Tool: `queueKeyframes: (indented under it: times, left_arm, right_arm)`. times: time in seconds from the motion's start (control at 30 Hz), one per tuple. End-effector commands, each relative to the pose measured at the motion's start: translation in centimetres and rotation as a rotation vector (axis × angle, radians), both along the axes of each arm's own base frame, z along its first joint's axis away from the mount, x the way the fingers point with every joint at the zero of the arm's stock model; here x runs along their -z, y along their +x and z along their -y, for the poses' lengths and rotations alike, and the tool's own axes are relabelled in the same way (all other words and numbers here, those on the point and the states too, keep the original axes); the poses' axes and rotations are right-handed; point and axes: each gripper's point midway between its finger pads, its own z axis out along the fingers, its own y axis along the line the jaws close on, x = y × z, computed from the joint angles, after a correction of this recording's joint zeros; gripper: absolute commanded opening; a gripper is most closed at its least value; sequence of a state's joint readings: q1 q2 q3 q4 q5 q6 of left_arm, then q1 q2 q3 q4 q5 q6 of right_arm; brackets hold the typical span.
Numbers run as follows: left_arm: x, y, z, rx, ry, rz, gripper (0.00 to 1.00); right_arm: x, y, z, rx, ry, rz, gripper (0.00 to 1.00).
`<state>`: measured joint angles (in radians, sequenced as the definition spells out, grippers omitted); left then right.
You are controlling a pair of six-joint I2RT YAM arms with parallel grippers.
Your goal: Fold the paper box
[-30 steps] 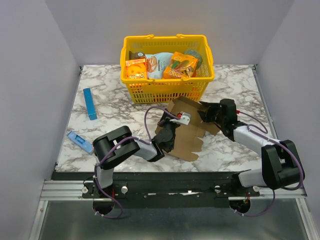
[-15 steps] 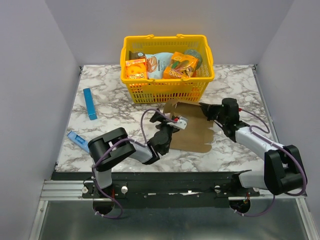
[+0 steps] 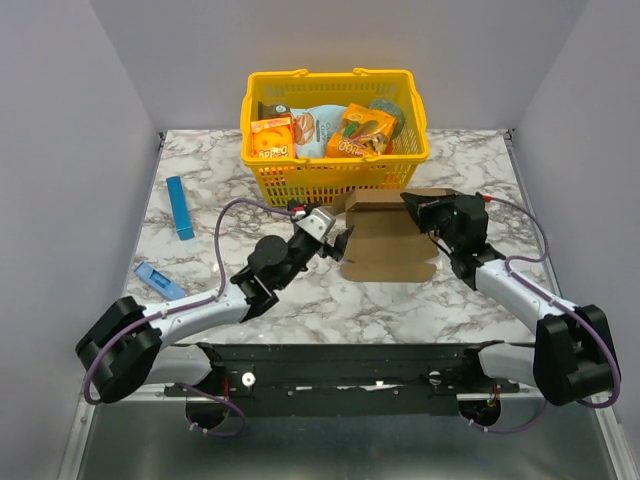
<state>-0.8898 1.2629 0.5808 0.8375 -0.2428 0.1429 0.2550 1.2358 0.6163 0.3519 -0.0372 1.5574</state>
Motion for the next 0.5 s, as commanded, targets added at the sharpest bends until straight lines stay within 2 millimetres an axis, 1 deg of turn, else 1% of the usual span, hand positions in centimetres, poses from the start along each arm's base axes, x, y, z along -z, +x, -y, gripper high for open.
queueKeyframes:
  times: [0.0,0.03,0.07,0.13,0.17,0.23,0.27,0.3,0.33,0.37,0.4,0.43,0.47]
  left_arm:
    - [4.6,-3.7,1.4,0.256,-0.019,-0.348,0.99]
    - [4.7,-3.6,1.1,0.245,-0.028,-0.376,0.99]
    - [5.9,-3.5,0.6,0.219,-0.017,-0.437,0.99]
    - [6.4,-3.2,0.1,0.177,-0.052,-0.501,0.99]
    - [6.6,-3.2,-0.1,0.168,-0.07,-0.521,0.99]
    - [6.5,-3.1,-0.4,0.165,-0.137,-0.572,0.99]
    - [6.2,-3.3,-0.2,0.194,-0.157,-0.577,0.99]
    - [6.1,-3.1,-0.3,0.195,-0.173,-0.583,0.99]
    - [6.5,-3.2,-0.4,0.199,-0.182,-0.594,0.99]
    - [6.4,-3.3,-0.2,0.225,-0.189,-0.59,0.99]
    - [6.6,-3.2,-0.3,0.227,-0.19,-0.591,0.99]
    - [7.0,-2.8,-0.9,0.211,-0.193,-0.599,0.99]
    - [6.8,-2.5,-1.1,0.206,-0.213,-0.591,0.99]
  right_arm:
    - [-1.1,0.0,0.5,-0.031,-0.19,0.175,0.06]
    - [-1.2,0.0,0.5,-0.039,-0.207,0.189,0.06]
    - [-1.0,-0.2,0.4,-0.047,-0.22,0.203,0.06]
    - [-0.7,-0.4,0.3,-0.067,-0.271,0.247,0.06]
    - [-1.6,-0.4,0.1,-0.08,-0.277,0.31,0.06]
    - [-0.2,-0.7,0.1,-0.093,-0.307,0.31,0.07]
    - [-0.3,-0.8,0.0,-0.097,-0.305,0.329,0.07]
    - [0.4,-1.0,0.0,-0.104,-0.316,0.324,0.07]
    - [0.6,-1.1,-0.1,-0.108,-0.317,0.33,0.07]
    - [0.9,-1.0,-0.3,-0.118,-0.315,0.333,0.07]
    - [1.3,-1.0,-0.3,-0.121,-0.32,0.329,0.07]
    - [1.7,-1.0,-0.4,-0.127,-0.324,0.319,0.07]
    - [2.1,-1.0,-0.4,-0.134,-0.329,0.313,0.07]
